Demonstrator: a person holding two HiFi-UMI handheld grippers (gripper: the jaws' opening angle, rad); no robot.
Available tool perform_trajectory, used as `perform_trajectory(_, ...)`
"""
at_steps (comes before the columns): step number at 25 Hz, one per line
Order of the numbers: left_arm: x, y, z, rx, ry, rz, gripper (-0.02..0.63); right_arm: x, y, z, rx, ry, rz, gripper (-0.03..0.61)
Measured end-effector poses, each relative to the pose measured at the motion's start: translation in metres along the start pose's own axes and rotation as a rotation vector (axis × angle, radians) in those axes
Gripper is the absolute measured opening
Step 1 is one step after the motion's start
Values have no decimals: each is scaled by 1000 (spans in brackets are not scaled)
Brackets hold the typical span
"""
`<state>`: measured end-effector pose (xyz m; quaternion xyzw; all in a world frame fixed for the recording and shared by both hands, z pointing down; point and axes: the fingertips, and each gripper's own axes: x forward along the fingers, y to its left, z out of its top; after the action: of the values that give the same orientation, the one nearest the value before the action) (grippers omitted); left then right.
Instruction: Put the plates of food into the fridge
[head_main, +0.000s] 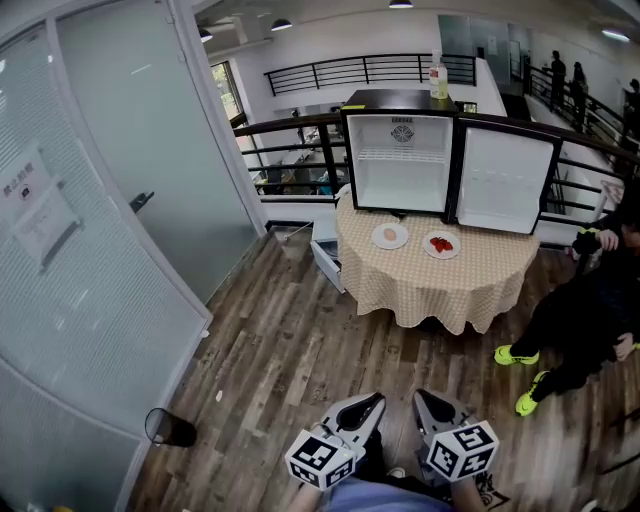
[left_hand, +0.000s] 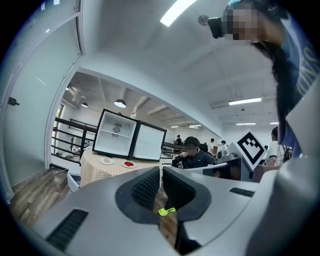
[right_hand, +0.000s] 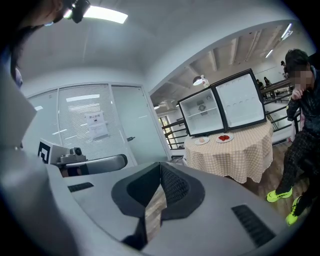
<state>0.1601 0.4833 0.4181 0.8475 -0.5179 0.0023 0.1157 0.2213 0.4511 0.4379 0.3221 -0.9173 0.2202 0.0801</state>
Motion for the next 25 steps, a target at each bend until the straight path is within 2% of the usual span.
perform_trajectory(7,54,37,5,-16,15,-29,17,41,-40,18,22,16,-22,18)
perform_trajectory(13,101,91,23,4,19,-57,17,95,-77,49,56,-6,-61,17)
perform_trajectory(19,150,170,41,-17,43,-69,17,170,-105,72,96,27,-80,18)
perform_trajectory(25,187,246,66,2,45,-92,17,246,-121,96,119,45,-110,17)
